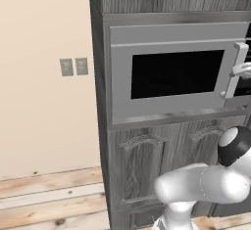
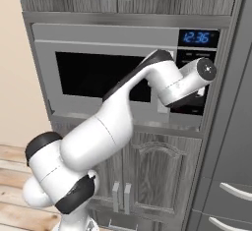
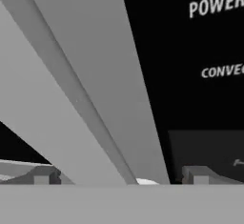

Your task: Retrieve the reheated potato from the microwave, then place the potato, cheese, and condiment on the cutting board.

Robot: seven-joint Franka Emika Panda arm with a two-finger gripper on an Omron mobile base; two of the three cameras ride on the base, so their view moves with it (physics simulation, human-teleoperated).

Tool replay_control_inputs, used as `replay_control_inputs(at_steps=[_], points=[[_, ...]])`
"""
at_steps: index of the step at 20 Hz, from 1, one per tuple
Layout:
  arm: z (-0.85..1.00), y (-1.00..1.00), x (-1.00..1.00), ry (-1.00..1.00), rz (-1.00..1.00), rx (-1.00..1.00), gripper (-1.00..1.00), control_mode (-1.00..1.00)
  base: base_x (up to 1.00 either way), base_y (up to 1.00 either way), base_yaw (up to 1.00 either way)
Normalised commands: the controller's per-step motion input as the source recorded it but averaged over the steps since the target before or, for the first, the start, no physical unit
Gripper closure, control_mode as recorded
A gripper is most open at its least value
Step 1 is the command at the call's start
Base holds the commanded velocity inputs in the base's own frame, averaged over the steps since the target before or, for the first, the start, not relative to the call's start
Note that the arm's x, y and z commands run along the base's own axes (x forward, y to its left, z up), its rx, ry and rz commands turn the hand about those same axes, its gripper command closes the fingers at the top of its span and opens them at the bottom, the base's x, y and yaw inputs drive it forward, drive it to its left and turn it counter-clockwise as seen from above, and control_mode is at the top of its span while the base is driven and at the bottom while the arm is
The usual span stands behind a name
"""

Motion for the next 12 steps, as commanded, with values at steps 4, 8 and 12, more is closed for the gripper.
replay_control_inputs(at_steps=[4,8,12], points=[[0.02,0.03,0.12,-0.01,0.09,0.00,-1.00,-1.00,0.00,0.00,0.00],[0.00,0.21,0.00,-0.14,0.06,0.00,-1.00,-1.00,0.00,0.00,0.00],[0.01,0.22,0.01,-0.18,0.00,0.00,-1.00,-1.00,0.00,0.00,0.00]])
